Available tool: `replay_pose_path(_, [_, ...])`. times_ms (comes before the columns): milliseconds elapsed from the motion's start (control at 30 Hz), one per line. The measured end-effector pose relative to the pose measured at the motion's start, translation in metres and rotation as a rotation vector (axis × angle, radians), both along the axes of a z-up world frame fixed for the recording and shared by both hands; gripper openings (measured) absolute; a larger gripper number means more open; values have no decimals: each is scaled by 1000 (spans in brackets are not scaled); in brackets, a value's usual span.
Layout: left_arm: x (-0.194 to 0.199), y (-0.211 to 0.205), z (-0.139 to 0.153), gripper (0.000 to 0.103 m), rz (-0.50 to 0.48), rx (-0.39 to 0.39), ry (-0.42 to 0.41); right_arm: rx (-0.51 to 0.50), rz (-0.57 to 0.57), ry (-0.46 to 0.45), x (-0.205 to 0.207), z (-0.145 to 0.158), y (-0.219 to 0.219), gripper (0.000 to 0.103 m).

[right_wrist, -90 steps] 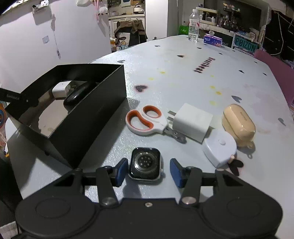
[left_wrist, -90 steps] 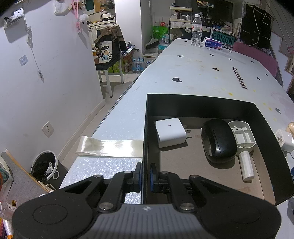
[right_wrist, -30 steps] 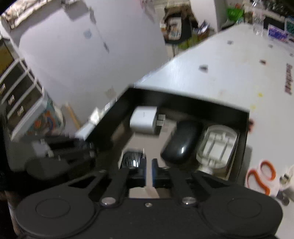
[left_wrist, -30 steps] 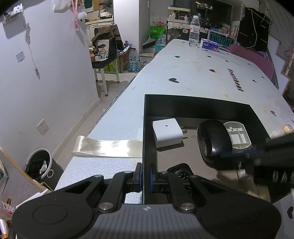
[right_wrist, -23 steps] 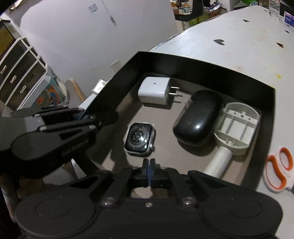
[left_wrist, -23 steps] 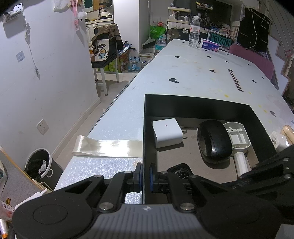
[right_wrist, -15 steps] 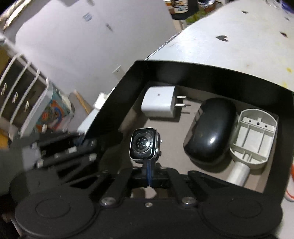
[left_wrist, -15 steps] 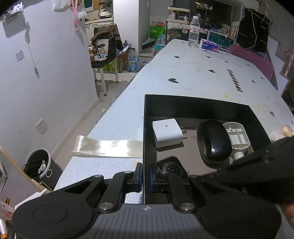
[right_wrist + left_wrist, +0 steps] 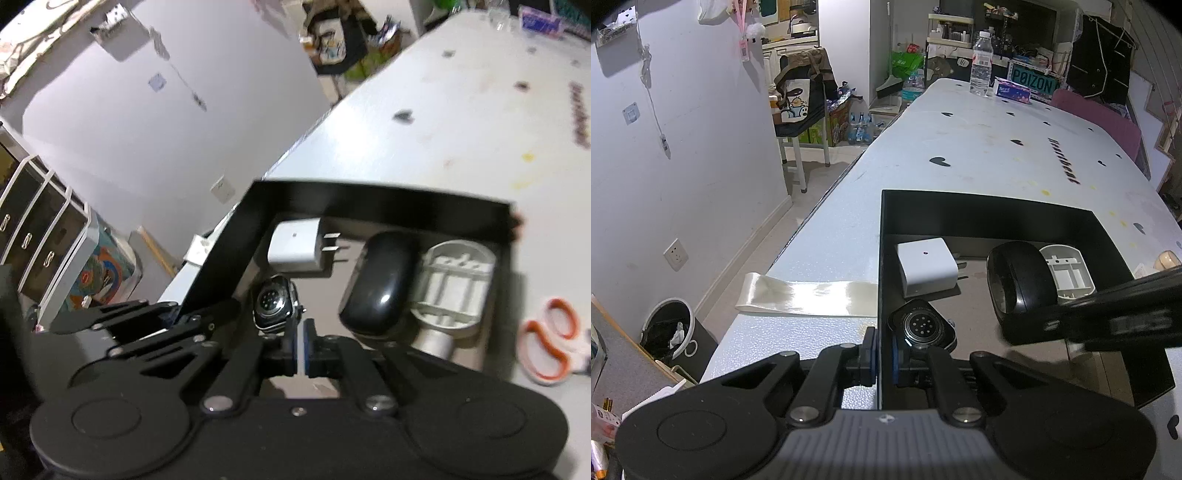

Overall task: Organize rigid objects
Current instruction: 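Carry the smartwatch into the box and release it beside the plug adapter, then move the right gripper out of the box to the white square charger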

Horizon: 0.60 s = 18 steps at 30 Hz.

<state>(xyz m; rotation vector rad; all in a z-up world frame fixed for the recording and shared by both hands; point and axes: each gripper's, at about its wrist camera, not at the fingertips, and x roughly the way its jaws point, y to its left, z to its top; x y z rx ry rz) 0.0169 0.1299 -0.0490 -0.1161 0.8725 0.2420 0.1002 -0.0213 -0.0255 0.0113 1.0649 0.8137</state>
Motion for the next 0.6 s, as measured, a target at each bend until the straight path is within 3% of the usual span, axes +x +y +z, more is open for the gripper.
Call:
replay_pose_path(167, [0,0,0,7,0,0,0,11,-45,-87,-19,23,-24,32])
replay_pose_path(267, [0,0,0,7,-1,1,0,3,-78,-134,-28,30,-33,51])
replay_pose_path(400, [0,0,0,7,-1,0,0,-6,-141,-190,-38,35,-43,85])
replay_pose_path(600, [0,0,0,7,0,1,0,15,-176,-244,-53,41,-54,100])
